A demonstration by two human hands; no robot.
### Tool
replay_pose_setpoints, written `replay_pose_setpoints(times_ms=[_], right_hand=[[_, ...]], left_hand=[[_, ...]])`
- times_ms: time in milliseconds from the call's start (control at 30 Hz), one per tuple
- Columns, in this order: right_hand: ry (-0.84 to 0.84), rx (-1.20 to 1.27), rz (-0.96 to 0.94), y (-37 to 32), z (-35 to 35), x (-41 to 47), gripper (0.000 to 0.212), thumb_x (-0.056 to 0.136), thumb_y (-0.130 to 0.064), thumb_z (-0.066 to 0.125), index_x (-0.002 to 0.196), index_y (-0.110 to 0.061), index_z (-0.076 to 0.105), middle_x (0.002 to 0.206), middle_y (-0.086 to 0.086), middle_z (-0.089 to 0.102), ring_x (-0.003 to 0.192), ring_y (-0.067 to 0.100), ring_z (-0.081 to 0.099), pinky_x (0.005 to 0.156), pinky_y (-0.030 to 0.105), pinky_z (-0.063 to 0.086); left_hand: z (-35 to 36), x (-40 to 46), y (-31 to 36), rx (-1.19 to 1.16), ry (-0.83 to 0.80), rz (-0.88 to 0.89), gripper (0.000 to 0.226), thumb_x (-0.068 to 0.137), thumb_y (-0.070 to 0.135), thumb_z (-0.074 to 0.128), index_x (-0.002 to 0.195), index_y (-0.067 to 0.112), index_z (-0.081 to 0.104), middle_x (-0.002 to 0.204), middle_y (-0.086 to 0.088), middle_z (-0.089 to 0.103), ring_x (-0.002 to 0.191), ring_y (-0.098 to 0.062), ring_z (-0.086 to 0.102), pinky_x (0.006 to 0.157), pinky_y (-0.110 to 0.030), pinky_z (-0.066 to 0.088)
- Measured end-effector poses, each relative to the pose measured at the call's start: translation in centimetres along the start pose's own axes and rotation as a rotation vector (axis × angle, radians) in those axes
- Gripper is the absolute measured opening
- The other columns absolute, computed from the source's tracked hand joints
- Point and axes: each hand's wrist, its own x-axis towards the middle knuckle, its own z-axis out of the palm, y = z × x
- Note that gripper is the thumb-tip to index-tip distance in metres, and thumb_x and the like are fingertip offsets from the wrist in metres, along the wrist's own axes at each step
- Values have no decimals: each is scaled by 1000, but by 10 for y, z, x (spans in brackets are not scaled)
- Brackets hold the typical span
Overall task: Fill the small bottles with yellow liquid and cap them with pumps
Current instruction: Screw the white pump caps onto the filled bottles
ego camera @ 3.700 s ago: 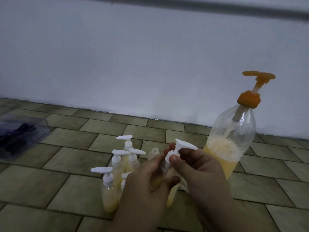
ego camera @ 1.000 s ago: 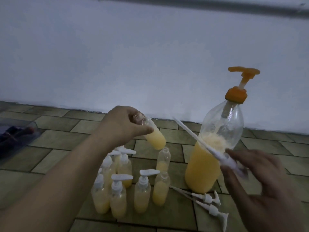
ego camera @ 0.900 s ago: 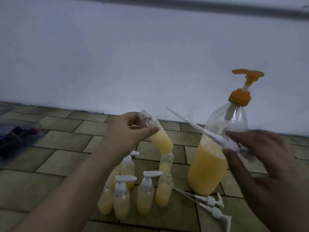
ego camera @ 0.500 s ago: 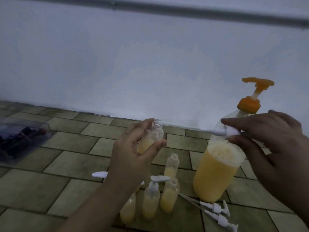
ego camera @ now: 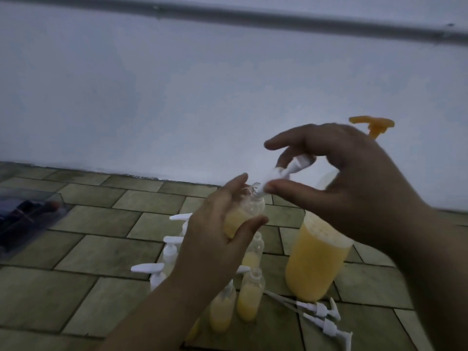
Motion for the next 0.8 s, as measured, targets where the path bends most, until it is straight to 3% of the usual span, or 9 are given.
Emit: replay_pose_setpoints(times_ms=[100, 233, 300, 367, 433, 567, 633, 700, 800], right_hand=[[65, 142, 127, -1, 24, 2, 26, 71, -65, 53, 78, -41, 58, 81, -30, 60, 86, -6, 56, 87, 45, 47], [106, 263, 297, -3, 41, -1, 50, 60, -78, 54, 76, -30, 60, 72, -11, 61, 72, 9, 57, 64, 30, 45], [47, 411, 331, 0, 39, -3, 44, 66, -71, 62, 90, -34, 64, 85, -12, 66, 81, 6, 63, 68, 24, 48], [-16, 626, 348, 4, 35, -5, 30, 77, -43, 68, 106, -35, 64, 99, -16, 70, 96, 2, 64, 80, 24, 53], [12, 700, 348, 4, 36, -8, 22, 77, -28, 72, 99, -30, 69, 95, -14, 72, 94, 3, 65, 84, 26, 54], [96, 633, 434, 5, 47, -10, 34, 62, -52, 77, 84, -30, 64, 81, -16, 67, 83, -2, 62, 70, 6, 46], [35, 755, 447, 8, 47, -10, 27, 73, -37, 73, 96, -26, 66, 92, -10, 69, 92, 6, 64, 81, 18, 50], [5, 906, 462, 7, 46, -10, 21, 78, -21, 72, 98, -18, 69, 96, 0, 72, 92, 16, 67, 82, 30, 55], [91, 794, 514, 7, 53, -10, 38, 60, -45, 77, 80, -16, 64, 80, 5, 65, 78, 22, 63, 71, 31, 55]], left_hand=[[0, -3, 7, -252, 57, -157, 47, 64, 43, 71, 108, 38, 56, 101, 25, 65, 103, 8, 59, 78, -6, 47], [1, -4, 8, -315, 17, -174, 45, 64, 41, 74, 106, 32, 62, 98, 13, 70, 98, -2, 64, 75, -13, 52], [0, -3, 8, -278, 20, -150, 41, 65, 41, 74, 104, 35, 62, 96, 11, 68, 95, -3, 64, 73, -13, 51], [-1, -1, 10, -284, 41, -168, 39, 63, 38, 73, 100, 40, 61, 93, 15, 69, 92, 1, 64, 70, -10, 50], [-1, 0, 9, -316, 43, -195, 41, 60, 37, 73, 99, 40, 61, 92, 24, 70, 92, 4, 64, 70, -8, 49], [1, -1, 8, -325, 3, -232, 52, 54, 47, 72, 103, 35, 63, 94, 18, 71, 94, 3, 64, 74, -12, 53], [1, 1, 8, -323, -6, -242, 49, 51, 52, 70, 98, 39, 62, 90, 22, 70, 91, 5, 64, 71, -9, 50], [0, 3, 9, -324, -8, -254, 48, 50, 51, 70, 96, 41, 61, 88, 27, 69, 91, 8, 63, 69, -7, 48], [0, 3, 12, -312, -28, -253, 47, 52, 46, 72, 97, 41, 61, 86, 27, 69, 90, 9, 63, 68, -5, 48]])
